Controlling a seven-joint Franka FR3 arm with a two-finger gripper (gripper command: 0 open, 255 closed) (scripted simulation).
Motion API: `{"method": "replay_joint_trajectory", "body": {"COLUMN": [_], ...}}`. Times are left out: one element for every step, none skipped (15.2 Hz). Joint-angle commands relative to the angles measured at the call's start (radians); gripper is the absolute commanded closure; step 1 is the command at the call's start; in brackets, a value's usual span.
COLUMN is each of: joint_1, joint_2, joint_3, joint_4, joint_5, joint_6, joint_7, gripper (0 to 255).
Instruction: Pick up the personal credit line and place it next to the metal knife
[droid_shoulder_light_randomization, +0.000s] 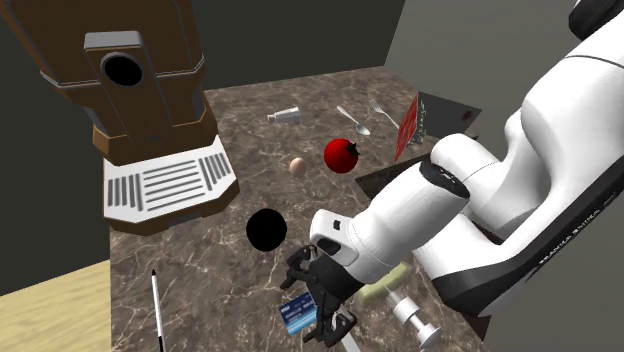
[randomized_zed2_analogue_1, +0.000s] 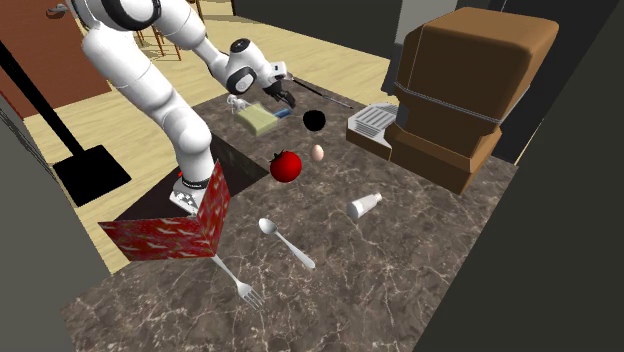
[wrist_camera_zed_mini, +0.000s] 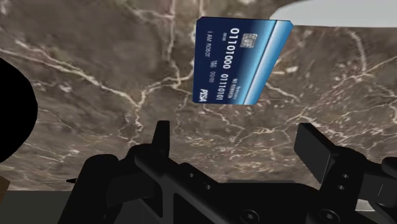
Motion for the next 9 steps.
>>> {"method": "replay_joint_trajectory", "body": {"joint_1": [0.004, 0.003, 0.003, 0.003, 0.003, 0.003, 0.003, 0.003, 0.003], "joint_2": [-0.115, -0.166, -0.166, -0.166, -0.166, -0.166, -0.166, -0.166, -0.166], "joint_3": [-0.007, -0.007, -0.008, -0.008, -0.008, -0.008, -0.008, -0.008, -0.008], "joint_4": [-0.024, -0.032, -0.032, -0.033, -0.033, -0.032, -0.032, -0.032, -0.032], "joint_5": [0.001, 0.000, -0.001, -0.001, -0.001, -0.001, -0.001, -0.001, -0.001], "joint_6": [-0.094, -0.137, -0.137, -0.137, -0.137, -0.137, -0.137, -0.137, -0.137], "joint_7": [0.003, 0.008, 0.008, 0.008, 0.008, 0.008, 0.008, 0.008, 0.008], "gripper": [0, 0, 0, 0, 0, 0, 0, 0, 0]}}
